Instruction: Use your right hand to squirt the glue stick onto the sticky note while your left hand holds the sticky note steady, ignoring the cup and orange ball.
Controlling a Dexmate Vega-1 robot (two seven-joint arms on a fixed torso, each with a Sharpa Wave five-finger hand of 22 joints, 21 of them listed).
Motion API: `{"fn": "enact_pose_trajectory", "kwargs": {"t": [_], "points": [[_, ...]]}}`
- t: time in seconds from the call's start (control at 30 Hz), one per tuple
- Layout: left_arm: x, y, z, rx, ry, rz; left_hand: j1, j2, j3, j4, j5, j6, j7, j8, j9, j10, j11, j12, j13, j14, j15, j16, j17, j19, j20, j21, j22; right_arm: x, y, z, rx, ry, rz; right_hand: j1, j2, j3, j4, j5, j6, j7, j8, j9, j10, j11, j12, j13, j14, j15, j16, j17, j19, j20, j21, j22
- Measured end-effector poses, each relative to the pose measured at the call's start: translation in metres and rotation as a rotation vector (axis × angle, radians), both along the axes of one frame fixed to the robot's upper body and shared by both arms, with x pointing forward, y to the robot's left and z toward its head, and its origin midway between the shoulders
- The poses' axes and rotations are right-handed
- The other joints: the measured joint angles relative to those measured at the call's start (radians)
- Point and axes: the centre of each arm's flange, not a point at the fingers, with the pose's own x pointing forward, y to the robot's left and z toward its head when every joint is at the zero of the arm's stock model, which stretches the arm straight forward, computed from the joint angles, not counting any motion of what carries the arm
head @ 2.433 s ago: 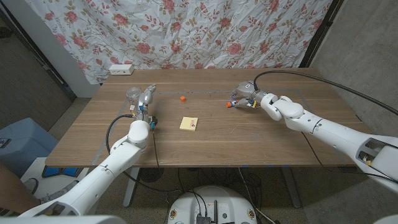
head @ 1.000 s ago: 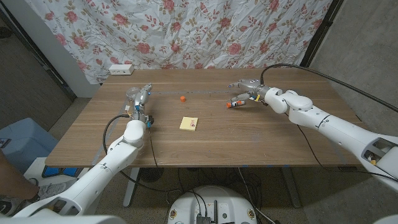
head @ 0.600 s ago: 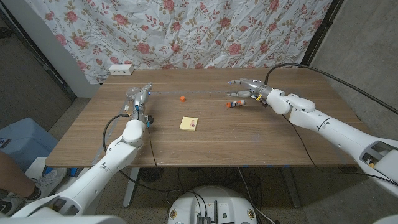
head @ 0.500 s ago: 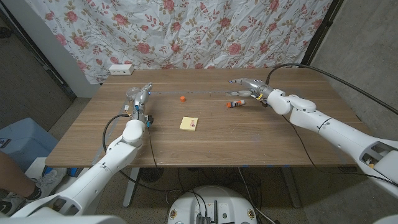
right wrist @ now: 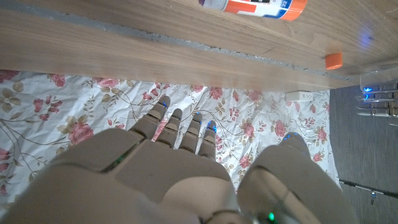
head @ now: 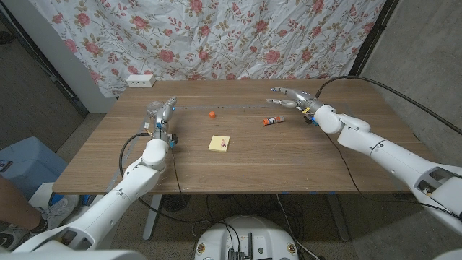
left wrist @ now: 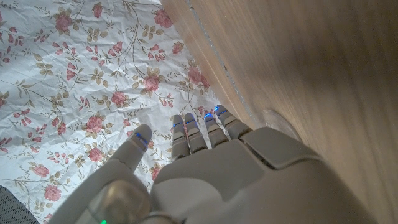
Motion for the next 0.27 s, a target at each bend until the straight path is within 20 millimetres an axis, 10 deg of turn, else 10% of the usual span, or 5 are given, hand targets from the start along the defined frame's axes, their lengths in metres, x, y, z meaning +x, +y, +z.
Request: {"fn": "enact_pose_trajectory", "kwargs": {"t": [0.27], "points": [[-0.0045,-0.0002,-0.0035,-0.011,0.001,0.002,0.000,0.000,0.000,0.000,0.000,0.000,0.000,0.000,0.000,-0.005,0.005,0.001,0.000,0.000,0.000,0.000,0.000,0.000,0.000,0.000,0.000,-0.0012,-0.0055,-0.0092,0.089,0.012,0.015,-0.009,0.009,0.004,0.004,-0.008,0.016,-0.005,0.000,0.000,0.007,0.007,0.007,0.000,0.013,-0.005,0.000,-0.006,0.019,0.002,0.000,0.000]]}}
